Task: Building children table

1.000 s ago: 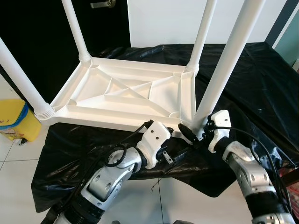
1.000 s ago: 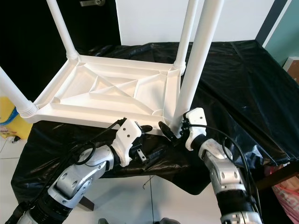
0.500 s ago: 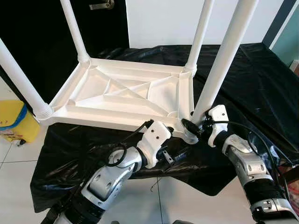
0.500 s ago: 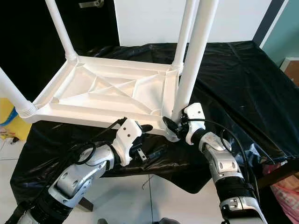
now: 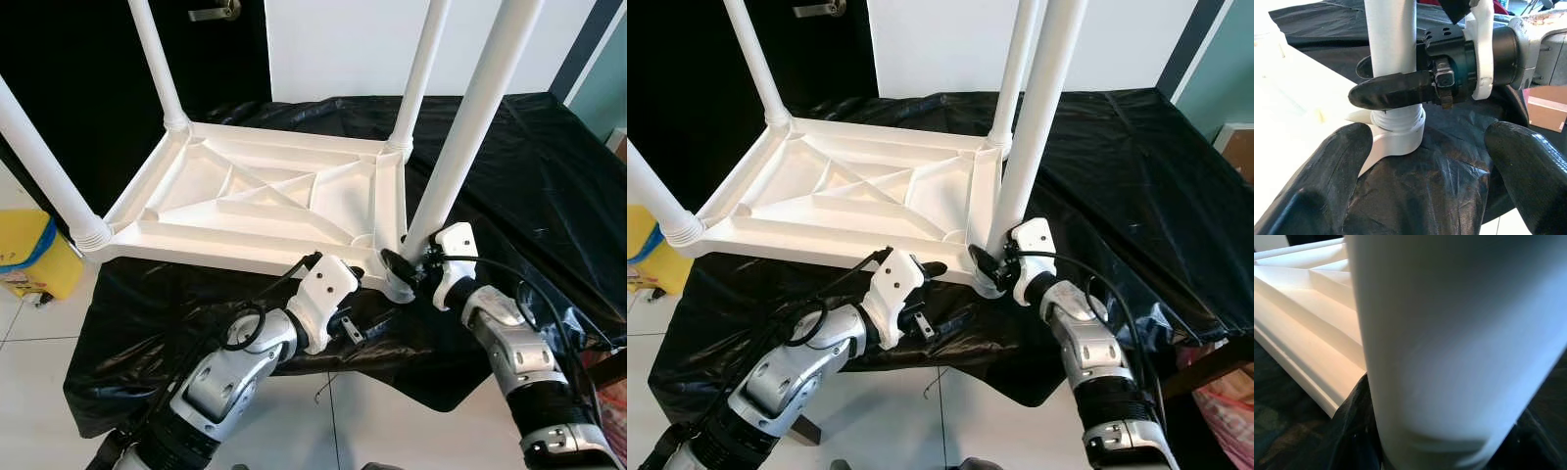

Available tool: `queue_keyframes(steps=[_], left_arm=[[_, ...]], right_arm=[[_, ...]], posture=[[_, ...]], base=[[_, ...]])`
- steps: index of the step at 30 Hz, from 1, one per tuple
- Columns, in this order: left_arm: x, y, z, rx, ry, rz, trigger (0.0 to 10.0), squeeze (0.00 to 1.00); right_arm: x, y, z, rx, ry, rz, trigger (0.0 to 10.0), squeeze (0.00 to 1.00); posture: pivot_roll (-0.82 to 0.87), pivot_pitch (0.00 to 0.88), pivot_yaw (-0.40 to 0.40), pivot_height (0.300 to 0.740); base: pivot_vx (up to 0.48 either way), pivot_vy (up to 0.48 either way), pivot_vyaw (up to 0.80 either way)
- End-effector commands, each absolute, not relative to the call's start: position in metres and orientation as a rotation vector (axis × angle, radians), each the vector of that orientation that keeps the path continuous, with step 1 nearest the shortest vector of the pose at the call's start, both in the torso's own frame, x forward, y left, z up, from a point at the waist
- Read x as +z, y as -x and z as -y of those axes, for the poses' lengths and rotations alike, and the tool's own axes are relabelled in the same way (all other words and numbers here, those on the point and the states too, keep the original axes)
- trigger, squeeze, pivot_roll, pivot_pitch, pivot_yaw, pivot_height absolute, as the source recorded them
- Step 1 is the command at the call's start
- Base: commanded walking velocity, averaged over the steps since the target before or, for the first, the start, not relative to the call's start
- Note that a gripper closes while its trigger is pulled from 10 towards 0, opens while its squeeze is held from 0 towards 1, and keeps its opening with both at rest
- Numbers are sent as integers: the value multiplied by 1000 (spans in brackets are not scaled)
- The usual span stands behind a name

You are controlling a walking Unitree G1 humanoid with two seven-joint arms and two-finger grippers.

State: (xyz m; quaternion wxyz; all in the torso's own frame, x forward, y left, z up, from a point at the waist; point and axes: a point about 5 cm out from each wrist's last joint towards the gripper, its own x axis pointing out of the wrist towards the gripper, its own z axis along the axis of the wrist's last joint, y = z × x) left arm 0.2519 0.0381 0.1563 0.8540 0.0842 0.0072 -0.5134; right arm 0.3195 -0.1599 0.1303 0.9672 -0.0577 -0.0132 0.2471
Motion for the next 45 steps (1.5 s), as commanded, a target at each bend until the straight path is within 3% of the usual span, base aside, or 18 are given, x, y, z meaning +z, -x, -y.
queue_keyframes(steps=[1,17,22,33,34,35,45], left_arm=[[151,-247,-37,-1150,-189,-33,10000,0],[149,-246,-38,-1150,-187,-39,10000,0],[150,-247,-38,-1148,-185,-37,10000,0],[151,-248,-38,-1149,-187,-32,10000,0],[151,-248,-38,-1150,-187,-32,10000,0],[151,-248,-38,-1150,-187,-33,10000,0],[151,-249,-40,-1162,-200,-34,10000,0]], right_arm=[[116,-315,160,433,123,-34,10000,0],[102,-299,145,-21,21,-65,10000,0],[103,-293,130,-25,-8,-58,10000,0],[115,-295,137,-24,15,8,10000,0],[117,-295,139,-8,19,24,10000,380],[121,-294,142,21,21,44,10000,1000],[136,-295,165,351,46,93,10000,1000]], posture=[[-80,51,-61,740],[-77,55,-63,740],[-79,56,-63,740],[-85,58,-60,740],[-88,58,-58,740],[-89,61,-58,740],[-95,72,-46,740]], base=[[0,0,0],[0,0,0],[0,0,0],[0,0,0],[0,0,0],[0,0,0],[0,0,0]])
